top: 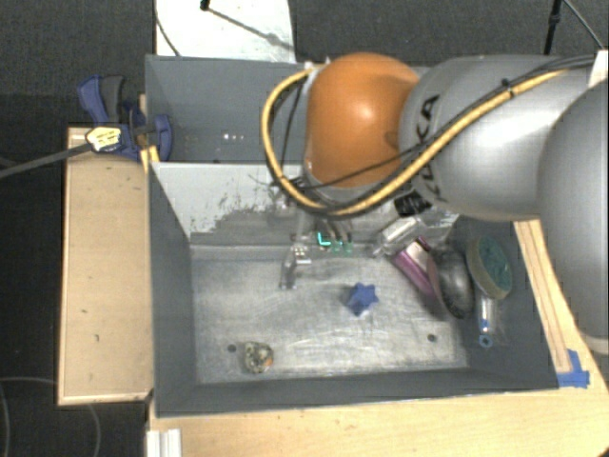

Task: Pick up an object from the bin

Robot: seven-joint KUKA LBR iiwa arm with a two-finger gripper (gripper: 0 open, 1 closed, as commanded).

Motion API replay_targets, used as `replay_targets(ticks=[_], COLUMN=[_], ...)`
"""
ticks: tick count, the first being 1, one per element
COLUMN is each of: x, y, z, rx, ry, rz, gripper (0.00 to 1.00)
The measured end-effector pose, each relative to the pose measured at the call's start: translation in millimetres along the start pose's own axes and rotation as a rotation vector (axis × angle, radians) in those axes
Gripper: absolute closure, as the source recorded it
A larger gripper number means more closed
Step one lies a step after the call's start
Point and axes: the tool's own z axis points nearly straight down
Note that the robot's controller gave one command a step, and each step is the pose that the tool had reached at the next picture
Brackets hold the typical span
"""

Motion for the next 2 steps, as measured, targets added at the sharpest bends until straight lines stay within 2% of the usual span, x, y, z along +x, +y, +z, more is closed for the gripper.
replay_targets(ticks=[1, 2], x=[46.9, 31.7], y=[-74, -126], z=[101, 108], rx=[0.003, 0.002], ry=[0.002, -0.009], rz=[-0.151, -0.244], gripper=[0.00, 0.00])
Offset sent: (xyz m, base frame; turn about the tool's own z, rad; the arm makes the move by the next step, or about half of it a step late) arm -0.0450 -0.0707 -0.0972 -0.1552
